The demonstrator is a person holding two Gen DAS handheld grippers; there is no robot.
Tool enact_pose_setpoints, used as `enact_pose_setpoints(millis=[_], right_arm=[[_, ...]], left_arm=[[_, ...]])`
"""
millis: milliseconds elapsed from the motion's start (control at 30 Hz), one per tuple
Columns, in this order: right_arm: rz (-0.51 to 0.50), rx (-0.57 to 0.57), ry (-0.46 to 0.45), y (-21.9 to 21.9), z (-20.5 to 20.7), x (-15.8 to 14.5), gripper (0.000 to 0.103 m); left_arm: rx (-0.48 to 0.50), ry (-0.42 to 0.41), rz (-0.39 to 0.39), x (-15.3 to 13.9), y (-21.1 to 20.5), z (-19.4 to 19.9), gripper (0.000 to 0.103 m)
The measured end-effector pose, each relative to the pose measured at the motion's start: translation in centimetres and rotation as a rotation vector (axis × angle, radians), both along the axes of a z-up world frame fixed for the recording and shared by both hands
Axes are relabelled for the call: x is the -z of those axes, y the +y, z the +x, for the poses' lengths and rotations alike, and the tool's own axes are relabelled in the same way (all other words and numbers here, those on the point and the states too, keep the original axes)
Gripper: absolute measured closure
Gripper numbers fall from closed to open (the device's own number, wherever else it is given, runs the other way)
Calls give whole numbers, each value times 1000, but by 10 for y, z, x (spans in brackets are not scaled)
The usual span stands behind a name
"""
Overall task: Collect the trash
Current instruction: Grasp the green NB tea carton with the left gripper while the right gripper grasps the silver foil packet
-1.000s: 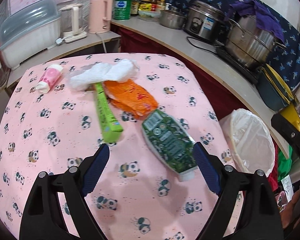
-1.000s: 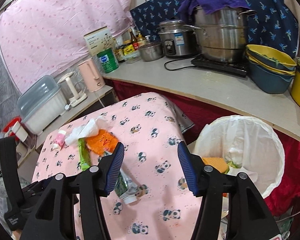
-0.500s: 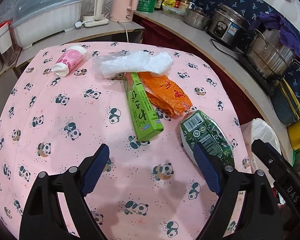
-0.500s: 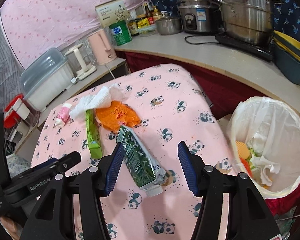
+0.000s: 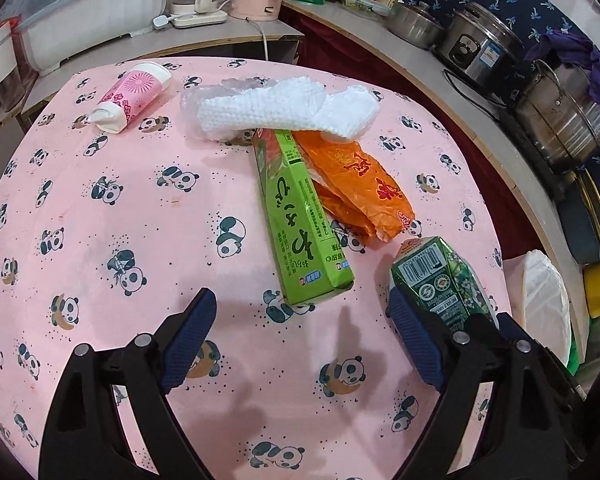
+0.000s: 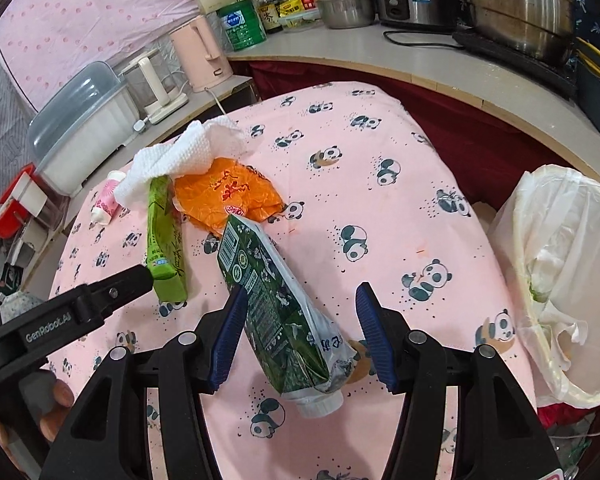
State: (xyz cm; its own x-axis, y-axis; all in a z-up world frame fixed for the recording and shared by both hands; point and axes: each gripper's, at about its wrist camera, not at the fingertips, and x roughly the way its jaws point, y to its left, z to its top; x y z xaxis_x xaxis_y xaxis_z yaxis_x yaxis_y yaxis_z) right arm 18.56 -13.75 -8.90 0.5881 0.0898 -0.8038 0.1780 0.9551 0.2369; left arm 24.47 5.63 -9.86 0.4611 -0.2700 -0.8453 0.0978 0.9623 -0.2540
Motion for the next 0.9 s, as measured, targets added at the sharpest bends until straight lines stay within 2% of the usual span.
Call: enact_pose_setpoints(millis=[300, 367, 533, 567, 633, 733, 800, 867, 900], right_arm=[[24, -28, 37, 5, 13, 20, 48], [35, -31, 35, 5, 14, 21, 48], [48, -38, 32, 4, 15, 23, 47], [48, -37, 32, 5, 15, 23, 49], [60, -36, 29, 5, 15, 24, 52], [72, -40, 21, 6, 13, 21, 64], [73, -47, 17, 8, 11, 19, 80], [69, -55, 14, 10, 8, 15, 87], [65, -56, 10, 11, 6, 12, 88]], left_arm=[[-10, 54, 7, 27, -8, 29, 21], [-5, 59, 7, 31, -9, 32, 24], [4, 68, 16, 37, -12, 35, 40], [10, 62, 22, 37, -12, 35, 43], [18, 65, 23, 36, -12, 34, 59], [22, 81, -2, 35, -9, 31, 64], [18, 82, -3, 34, -8, 27, 68], [18, 79, -4, 31, -7, 21, 71], [19, 75, -1, 29, -6, 18, 77]])
